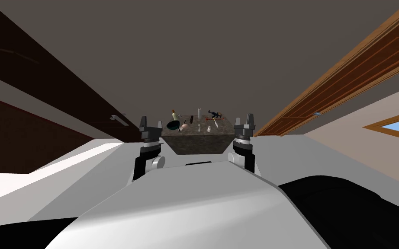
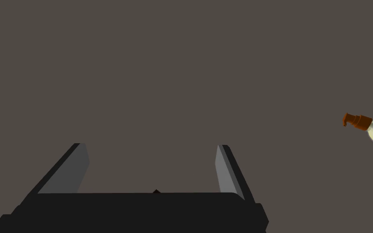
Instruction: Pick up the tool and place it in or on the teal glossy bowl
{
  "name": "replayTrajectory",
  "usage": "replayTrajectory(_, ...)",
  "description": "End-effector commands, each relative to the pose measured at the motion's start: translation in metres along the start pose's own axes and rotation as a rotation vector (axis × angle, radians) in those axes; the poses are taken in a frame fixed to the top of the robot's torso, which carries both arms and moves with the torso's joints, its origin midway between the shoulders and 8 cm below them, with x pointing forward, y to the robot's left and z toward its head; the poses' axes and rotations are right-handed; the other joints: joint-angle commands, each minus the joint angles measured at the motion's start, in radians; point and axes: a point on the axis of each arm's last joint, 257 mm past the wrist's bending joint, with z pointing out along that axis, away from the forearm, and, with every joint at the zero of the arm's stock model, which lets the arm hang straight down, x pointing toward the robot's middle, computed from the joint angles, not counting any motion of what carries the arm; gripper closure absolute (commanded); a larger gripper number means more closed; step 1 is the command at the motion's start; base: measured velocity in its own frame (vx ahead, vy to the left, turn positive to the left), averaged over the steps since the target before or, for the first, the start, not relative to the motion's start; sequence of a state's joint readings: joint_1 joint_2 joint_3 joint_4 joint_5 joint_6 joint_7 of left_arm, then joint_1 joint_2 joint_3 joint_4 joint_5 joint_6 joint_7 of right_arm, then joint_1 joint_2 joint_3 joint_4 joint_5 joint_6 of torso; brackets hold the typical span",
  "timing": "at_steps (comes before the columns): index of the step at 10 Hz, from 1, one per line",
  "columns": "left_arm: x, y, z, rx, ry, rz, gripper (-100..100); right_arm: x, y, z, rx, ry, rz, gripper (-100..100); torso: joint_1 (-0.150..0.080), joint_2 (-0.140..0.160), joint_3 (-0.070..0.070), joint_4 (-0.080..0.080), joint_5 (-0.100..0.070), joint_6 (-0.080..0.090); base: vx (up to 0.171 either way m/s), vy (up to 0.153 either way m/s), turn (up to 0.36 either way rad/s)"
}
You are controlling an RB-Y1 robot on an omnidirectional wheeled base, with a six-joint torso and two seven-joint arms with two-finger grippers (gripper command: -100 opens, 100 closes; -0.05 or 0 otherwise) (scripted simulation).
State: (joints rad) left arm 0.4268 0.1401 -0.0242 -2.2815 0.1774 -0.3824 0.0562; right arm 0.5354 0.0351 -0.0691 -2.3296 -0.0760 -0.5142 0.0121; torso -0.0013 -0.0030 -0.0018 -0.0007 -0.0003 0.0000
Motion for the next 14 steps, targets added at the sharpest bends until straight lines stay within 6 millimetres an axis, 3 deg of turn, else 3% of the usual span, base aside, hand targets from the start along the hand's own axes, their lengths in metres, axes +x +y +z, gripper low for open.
replayTrajectory(1, -0.005, 0.011, -0.002, -0.024, -0.008, -0.048, -100, 0.0, 0.0, 0.0, 0.0, 0.0, 0.0, 0, 0.0, 0.0, 0.0, 0.0, 0.0, 0.0, 0.043, -0.027, -0.004)
replayTrajectory(8, -0.037, 0.075, -0.016, -0.135, -0.098, -0.298, -100, 0.0, 0.0, 0.0, 0.0, 0.0, 0.0, 0, -0.001, -0.001, 0.0, 0.0, 0.0, 0.0, 0.047, -0.031, -0.002)
replayTrajectory(14, -0.074, 0.138, -0.041, -0.225, -0.24, -0.557, -100, 0.0, 0.0, 0.0, 0.0, 0.0, 0.0, 0, -0.001, -0.001, 0.0, 0.0, 0.0, 0.0, 0.057, -0.046, -0.004)
